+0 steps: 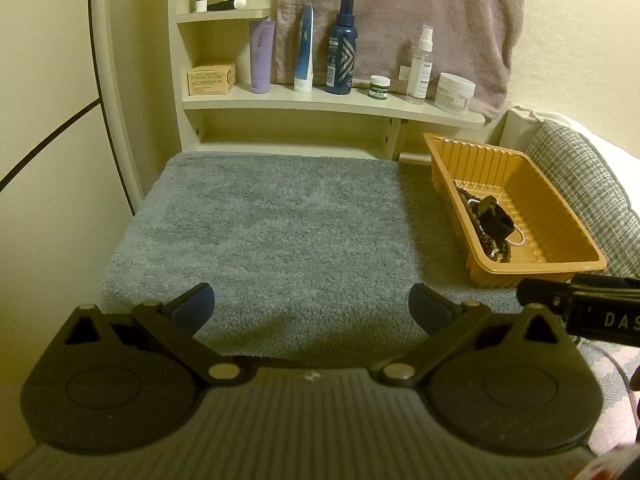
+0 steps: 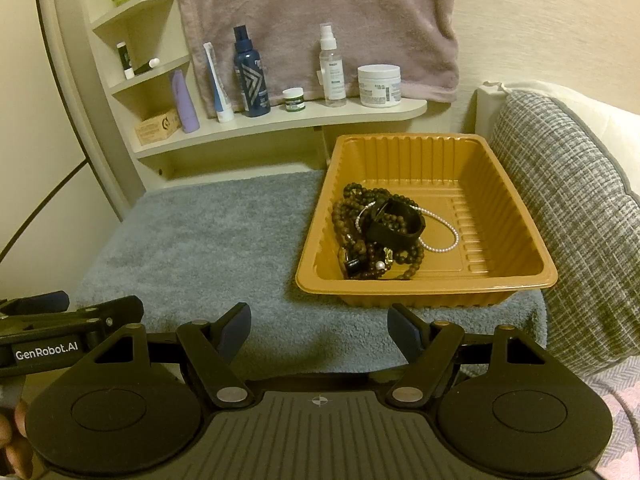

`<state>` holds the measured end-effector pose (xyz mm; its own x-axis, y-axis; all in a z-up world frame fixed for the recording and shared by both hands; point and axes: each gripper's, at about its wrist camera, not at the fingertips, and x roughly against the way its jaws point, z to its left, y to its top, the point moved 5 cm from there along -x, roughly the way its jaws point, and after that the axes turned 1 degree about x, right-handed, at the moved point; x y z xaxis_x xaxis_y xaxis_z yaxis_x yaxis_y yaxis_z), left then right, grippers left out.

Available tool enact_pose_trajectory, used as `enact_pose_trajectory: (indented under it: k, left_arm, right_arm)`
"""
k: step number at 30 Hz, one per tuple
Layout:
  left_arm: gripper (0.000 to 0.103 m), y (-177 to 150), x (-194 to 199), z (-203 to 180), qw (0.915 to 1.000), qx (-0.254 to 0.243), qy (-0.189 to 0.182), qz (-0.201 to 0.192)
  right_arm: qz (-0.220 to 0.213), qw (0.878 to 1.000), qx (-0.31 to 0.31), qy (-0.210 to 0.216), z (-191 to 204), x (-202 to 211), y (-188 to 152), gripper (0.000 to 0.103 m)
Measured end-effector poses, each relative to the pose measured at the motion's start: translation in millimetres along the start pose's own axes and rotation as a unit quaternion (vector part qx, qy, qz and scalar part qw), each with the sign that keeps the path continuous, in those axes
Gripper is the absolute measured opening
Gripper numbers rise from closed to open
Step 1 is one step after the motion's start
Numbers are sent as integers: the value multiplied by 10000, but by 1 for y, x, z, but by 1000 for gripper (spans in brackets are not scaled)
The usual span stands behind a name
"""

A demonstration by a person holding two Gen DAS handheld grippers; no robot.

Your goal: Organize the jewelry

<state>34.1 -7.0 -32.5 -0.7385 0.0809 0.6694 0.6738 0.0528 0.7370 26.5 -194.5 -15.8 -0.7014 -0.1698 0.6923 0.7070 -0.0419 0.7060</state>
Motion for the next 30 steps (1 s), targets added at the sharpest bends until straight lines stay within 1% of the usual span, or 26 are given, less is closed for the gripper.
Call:
enact_pose_trajectory:
  k: [30]
  left_arm:
    - [103, -1, -1, -1, 10000, -21, -26, 0]
  right_arm:
    - [-40, 10000, -11, -6, 0, 1, 0, 75]
